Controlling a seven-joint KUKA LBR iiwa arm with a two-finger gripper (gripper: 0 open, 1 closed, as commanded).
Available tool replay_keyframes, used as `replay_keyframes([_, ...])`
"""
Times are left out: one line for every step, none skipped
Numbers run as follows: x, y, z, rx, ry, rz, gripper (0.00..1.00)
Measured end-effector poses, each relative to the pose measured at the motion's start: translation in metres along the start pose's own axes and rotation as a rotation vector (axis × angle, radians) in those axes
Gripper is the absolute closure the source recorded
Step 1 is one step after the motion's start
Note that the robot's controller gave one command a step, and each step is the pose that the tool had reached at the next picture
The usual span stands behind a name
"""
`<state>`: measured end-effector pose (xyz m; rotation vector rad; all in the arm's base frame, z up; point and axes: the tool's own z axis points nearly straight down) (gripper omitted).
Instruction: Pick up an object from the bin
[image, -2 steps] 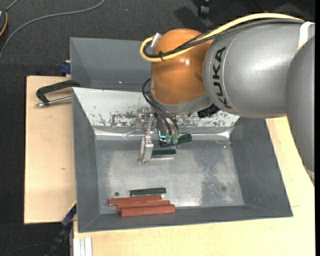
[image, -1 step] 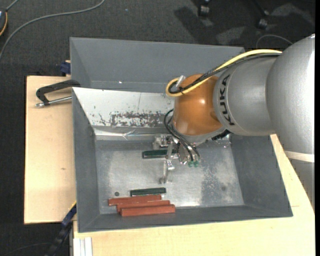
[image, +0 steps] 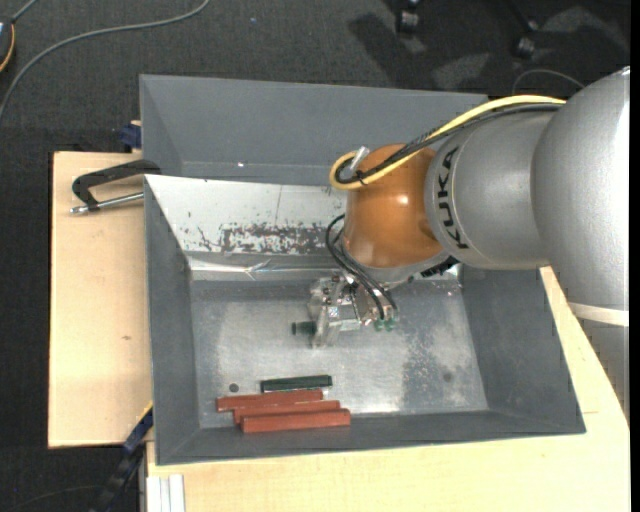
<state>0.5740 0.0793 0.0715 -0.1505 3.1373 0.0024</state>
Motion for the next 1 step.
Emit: replay_keyframes([-0.0080, 0.0890, -0.1289, -0.004, -0.015, -0.099, 1.00])
